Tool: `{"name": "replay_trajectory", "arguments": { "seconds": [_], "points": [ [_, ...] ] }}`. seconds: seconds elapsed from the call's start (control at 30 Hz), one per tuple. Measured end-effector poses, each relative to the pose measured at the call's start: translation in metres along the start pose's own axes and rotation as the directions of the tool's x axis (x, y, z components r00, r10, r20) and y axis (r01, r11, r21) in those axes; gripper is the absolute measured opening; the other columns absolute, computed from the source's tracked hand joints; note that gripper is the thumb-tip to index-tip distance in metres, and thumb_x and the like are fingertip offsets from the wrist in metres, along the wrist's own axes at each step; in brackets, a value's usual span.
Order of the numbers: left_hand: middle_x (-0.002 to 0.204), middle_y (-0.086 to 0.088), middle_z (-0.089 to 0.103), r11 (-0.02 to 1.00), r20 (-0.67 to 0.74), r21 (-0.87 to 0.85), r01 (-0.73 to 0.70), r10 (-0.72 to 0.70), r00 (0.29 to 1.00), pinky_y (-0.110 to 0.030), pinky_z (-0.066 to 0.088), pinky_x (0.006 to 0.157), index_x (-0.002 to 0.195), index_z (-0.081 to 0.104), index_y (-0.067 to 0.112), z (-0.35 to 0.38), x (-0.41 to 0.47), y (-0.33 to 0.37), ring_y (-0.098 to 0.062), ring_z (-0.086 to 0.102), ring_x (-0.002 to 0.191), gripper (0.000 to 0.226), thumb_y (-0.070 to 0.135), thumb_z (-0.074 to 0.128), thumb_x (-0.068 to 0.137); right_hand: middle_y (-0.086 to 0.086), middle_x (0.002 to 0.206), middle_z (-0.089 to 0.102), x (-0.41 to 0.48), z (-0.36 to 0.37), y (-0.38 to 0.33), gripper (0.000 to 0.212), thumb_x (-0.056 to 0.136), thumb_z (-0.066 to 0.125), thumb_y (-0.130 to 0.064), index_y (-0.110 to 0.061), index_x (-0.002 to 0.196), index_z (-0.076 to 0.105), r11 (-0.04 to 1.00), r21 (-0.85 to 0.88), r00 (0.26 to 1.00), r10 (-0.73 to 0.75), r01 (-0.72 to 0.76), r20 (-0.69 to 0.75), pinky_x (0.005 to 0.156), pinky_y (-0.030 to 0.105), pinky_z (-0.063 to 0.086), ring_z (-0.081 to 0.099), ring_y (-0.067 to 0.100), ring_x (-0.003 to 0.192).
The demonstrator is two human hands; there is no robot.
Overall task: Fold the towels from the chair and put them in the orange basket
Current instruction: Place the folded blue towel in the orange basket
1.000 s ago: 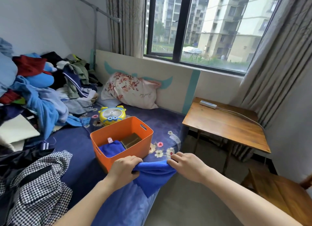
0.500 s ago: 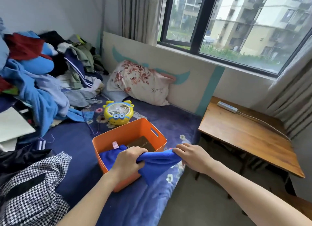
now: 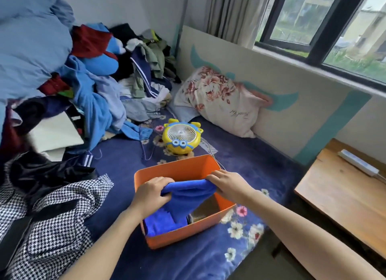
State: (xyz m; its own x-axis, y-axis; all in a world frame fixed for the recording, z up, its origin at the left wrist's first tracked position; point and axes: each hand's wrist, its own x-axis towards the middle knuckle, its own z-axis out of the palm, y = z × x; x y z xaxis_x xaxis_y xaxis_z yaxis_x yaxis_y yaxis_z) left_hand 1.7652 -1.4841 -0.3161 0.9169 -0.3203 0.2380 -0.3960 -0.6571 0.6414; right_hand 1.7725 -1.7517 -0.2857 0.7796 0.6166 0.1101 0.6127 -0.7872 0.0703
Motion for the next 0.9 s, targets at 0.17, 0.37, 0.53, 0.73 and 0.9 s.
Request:
{"name": "replay_trajectory", "arguments": {
  "seconds": [0.17,0.37,0.53,0.73,0.9],
  "points": [
    [0.094,0.011,0.066,0.982,0.072,0.050,0.183,-0.187,0.980,-0.026,0.043,0.074,0.096,0.065,0.023,0.043,0.054,-0.005,-0.012,0.059,0.092,0.036,0.025,0.045,0.066,0.009,0.106,0.062,0.032,0.035,0.066,0.033,0.079,0.060,-0.008,-0.011,0.111,0.057,0.992,0.114,0.986,0.033,-0.052,0.164,0.067,0.038,0.050,0.060,0.030,0.097],
    [0.099,0.005,0.064,0.918,0.063,0.144,0.370,-0.382,0.922,-0.030,0.042,0.073,0.101,0.062,0.020,0.100,0.123,-0.014,-0.018,0.057,0.095,0.024,0.012,0.057,0.078,0.006,0.116,0.056,0.066,0.085,0.138,0.036,0.084,0.047,-0.007,-0.013,0.119,0.051,0.976,0.148,0.934,0.101,-0.160,0.342,0.075,0.038,0.050,0.051,0.027,0.110],
    [0.081,-0.001,0.069,0.959,-0.148,0.154,0.238,-0.215,0.965,-0.026,0.051,0.061,0.086,0.062,0.014,0.140,0.134,-0.030,-0.012,0.055,0.081,0.035,0.009,0.064,0.052,0.003,0.074,0.064,0.075,0.120,0.158,0.028,0.054,0.063,-0.009,-0.013,0.081,0.063,0.996,0.093,0.985,-0.003,-0.013,0.171,0.037,0.026,0.044,0.063,0.026,0.062],
    [0.143,-0.006,0.042,0.865,0.536,0.390,0.315,-0.492,0.686,-0.028,0.042,0.099,0.130,0.050,0.018,0.222,0.063,-0.054,-0.018,0.042,0.131,0.069,0.034,0.074,0.067,0.021,0.126,0.054,0.037,0.199,0.112,0.039,0.080,0.060,-0.019,-0.016,0.120,0.059,0.979,0.076,0.723,-0.191,0.188,0.664,0.096,0.043,0.043,0.050,0.038,0.118],
    [0.158,-0.005,0.009,0.806,0.675,0.445,0.389,-0.588,0.446,-0.041,0.019,0.114,0.145,0.026,0.017,0.245,0.044,-0.061,-0.023,0.009,0.145,0.057,0.032,0.044,0.093,0.019,0.155,0.007,0.032,0.245,0.087,0.050,0.093,0.040,-0.017,-0.017,0.142,0.032,0.991,0.136,0.484,-0.115,-0.007,0.868,0.112,0.049,0.018,0.012,0.039,0.141]
  ]
}}
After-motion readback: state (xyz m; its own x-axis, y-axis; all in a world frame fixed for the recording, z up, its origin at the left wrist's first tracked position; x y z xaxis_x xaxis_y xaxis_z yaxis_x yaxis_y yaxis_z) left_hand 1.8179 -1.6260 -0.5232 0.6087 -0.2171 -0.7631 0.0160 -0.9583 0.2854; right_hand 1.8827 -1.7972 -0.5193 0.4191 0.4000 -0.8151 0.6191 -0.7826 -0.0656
